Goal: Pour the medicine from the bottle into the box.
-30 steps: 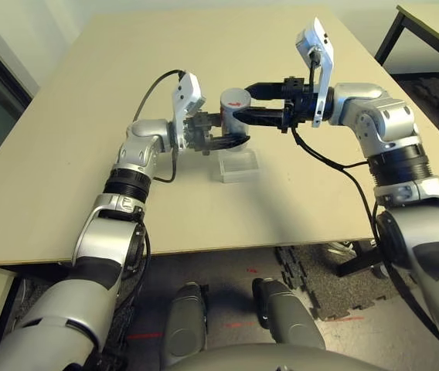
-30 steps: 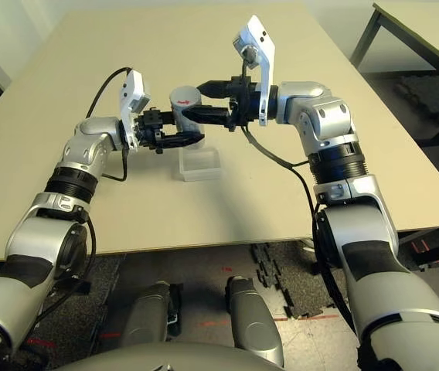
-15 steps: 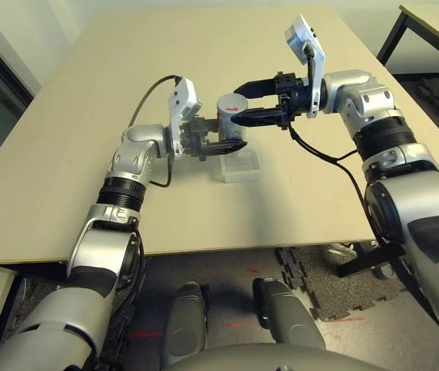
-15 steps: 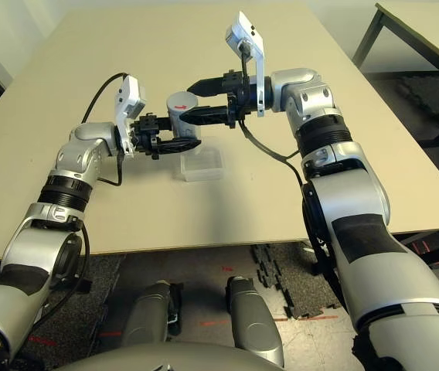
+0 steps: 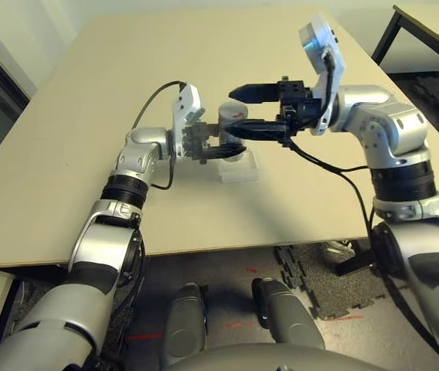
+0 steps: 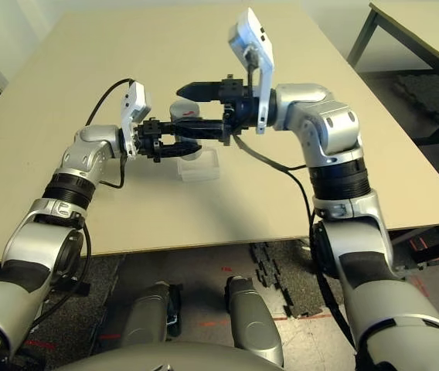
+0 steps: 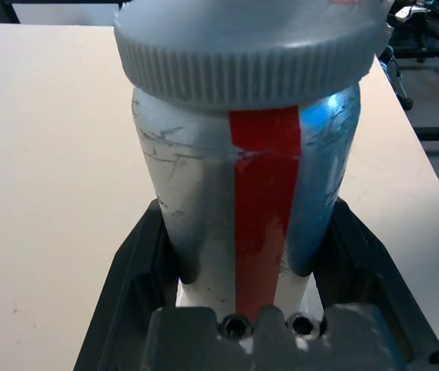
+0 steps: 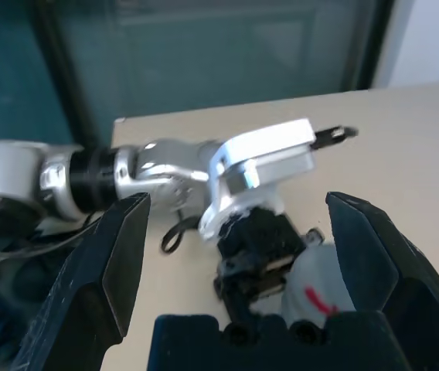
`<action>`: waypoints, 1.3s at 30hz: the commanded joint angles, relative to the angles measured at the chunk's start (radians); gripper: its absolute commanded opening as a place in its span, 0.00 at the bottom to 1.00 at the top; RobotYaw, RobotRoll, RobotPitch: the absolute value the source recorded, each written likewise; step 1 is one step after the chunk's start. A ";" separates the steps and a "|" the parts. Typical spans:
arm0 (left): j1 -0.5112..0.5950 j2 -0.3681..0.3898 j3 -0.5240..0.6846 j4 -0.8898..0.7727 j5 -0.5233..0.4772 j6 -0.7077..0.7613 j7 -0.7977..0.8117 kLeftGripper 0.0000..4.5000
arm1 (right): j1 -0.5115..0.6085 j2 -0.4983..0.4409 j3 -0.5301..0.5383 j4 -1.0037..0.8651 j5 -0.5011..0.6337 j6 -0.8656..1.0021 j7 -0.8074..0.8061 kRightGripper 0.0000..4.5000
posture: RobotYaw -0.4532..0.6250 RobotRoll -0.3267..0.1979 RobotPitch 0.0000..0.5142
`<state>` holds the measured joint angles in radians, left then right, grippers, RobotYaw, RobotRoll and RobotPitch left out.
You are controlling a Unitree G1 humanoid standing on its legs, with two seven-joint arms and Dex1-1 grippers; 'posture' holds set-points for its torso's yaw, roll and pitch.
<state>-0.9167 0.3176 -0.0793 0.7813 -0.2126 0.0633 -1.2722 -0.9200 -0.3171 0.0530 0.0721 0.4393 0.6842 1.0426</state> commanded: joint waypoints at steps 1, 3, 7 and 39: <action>-0.027 -0.006 -0.006 0.027 0.017 -0.020 -0.002 0.57 | 0.004 0.018 0.005 0.018 -0.035 -0.053 -0.077 1.00 | 0.26 0.62 0.17; -0.034 -0.011 -0.007 0.033 0.018 -0.023 -0.003 0.57 | -0.008 0.028 0.023 0.055 -0.070 -0.101 -0.107 1.00 | 0.26 0.62 0.17; -0.041 -0.016 -0.006 0.037 0.020 -0.024 -0.003 0.57 | -0.017 0.031 0.053 0.101 -0.113 -0.147 -0.129 1.00 | 0.26 0.62 0.17; -0.015 -0.014 -0.001 -0.001 0.015 -0.008 0.000 0.57 | 0.014 -0.060 -0.020 0.131 -0.099 -0.130 -0.166 1.00 | 0.26 0.62 0.18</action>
<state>-0.9434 0.2948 -0.0761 0.7765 -0.2051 0.0607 -1.2590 -0.9181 -0.3523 0.0907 0.2226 0.3308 0.5370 0.9090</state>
